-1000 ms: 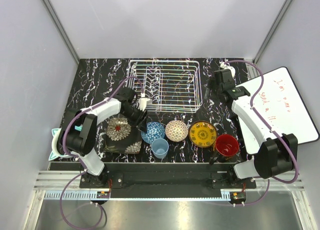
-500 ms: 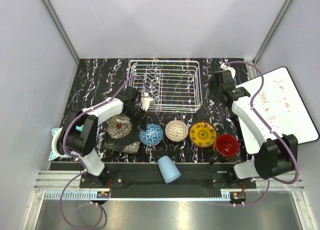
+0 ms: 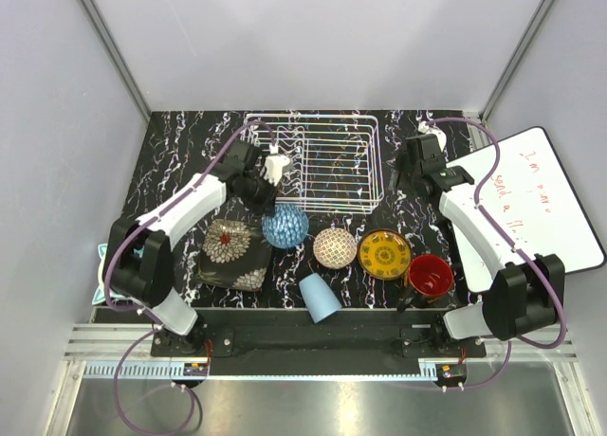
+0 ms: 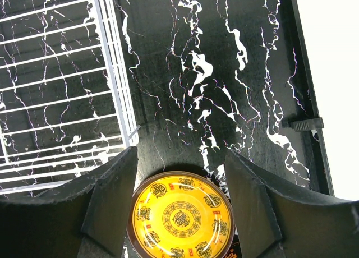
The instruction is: Load the mixed dishes into the dish rack
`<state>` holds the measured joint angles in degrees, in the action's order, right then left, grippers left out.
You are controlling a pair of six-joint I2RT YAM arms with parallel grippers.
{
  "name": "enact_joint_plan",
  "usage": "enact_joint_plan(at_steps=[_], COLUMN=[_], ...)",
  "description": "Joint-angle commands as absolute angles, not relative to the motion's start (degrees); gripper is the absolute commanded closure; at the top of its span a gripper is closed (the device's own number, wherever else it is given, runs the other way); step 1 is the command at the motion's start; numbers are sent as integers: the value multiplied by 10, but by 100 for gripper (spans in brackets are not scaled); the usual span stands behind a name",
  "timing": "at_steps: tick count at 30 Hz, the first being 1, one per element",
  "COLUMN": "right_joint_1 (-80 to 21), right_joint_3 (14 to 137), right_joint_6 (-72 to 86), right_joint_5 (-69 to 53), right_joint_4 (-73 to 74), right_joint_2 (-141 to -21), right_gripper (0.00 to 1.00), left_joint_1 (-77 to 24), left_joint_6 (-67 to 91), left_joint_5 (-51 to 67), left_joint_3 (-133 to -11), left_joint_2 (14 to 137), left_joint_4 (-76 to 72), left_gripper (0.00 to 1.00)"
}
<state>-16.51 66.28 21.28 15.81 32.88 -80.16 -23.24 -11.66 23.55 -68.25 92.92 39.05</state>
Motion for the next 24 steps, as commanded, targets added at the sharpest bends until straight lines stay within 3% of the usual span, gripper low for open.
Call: enact_joint_plan(at_steps=[1,12,17,24], right_joint_1=[-170,-170,-170,-170], right_joint_3=[664,656,643,621], right_joint_6=[221,232,244,251], right_joint_5=[162,148,142,148], right_joint_4=[322,315,311,302], right_joint_2=[-792,-794,-791,-781], right_gripper=[29,29,29,29], left_joint_1=[-232,-216,-199,-226], left_joint_6=[-130,-265,-301,-457], left_joint_5=[136,-233,-349,-592], left_joint_3=[-775,-934,-1055,-1142], left_joint_2=[857,893,1001,1177], left_joint_4=[374,320,268,31], left_gripper=[100,100,100,100])
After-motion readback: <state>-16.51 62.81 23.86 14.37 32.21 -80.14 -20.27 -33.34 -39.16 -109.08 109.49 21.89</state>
